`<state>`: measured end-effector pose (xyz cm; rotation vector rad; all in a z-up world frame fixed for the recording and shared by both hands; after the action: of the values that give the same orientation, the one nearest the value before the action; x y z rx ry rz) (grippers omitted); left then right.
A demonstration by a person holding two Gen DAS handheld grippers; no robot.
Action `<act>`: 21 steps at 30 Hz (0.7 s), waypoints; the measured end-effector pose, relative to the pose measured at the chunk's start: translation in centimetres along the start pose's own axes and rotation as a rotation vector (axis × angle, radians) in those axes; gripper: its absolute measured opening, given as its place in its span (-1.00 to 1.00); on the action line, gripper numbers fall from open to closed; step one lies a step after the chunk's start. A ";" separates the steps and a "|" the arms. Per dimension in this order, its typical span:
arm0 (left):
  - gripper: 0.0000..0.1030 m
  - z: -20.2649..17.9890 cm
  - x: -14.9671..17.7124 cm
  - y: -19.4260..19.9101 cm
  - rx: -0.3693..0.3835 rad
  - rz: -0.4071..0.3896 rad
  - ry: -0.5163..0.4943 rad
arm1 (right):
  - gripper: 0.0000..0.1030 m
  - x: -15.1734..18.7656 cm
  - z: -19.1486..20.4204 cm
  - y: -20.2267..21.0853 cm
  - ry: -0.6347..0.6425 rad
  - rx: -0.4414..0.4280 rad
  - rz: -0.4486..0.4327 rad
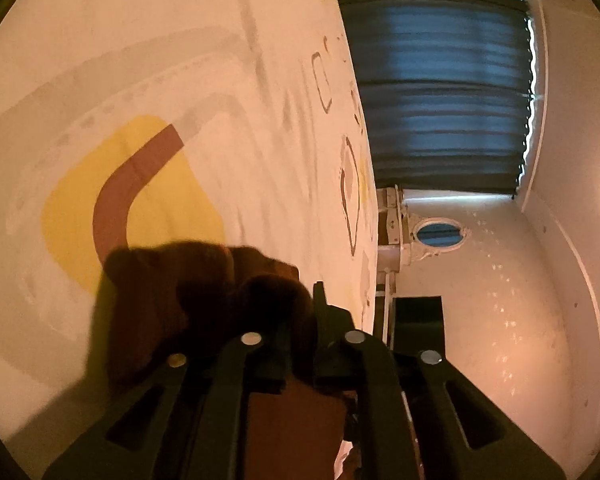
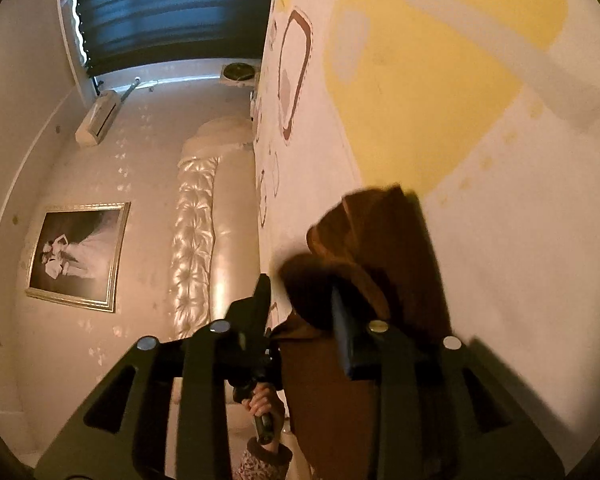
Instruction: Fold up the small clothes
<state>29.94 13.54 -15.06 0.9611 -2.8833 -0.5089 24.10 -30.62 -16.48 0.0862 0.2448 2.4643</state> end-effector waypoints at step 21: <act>-0.02 -0.4 -0.8 4.0 -0.207 -0.013 -0.282 | -0.31 -2.1 1.0 0.5 0.300 0.305 -0.052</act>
<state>28.37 16.90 -13.35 0.9442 -2.9817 -0.9965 25.53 -32.16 -15.38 -0.1595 0.7421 2.3631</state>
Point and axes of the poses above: each gripper's, at about its wrist camera, not at the fingertips, and y roughly against the way its jaws point, z to its left, x to its underside, the point moved 7 cm from there along -y, roughly the way its jaws point
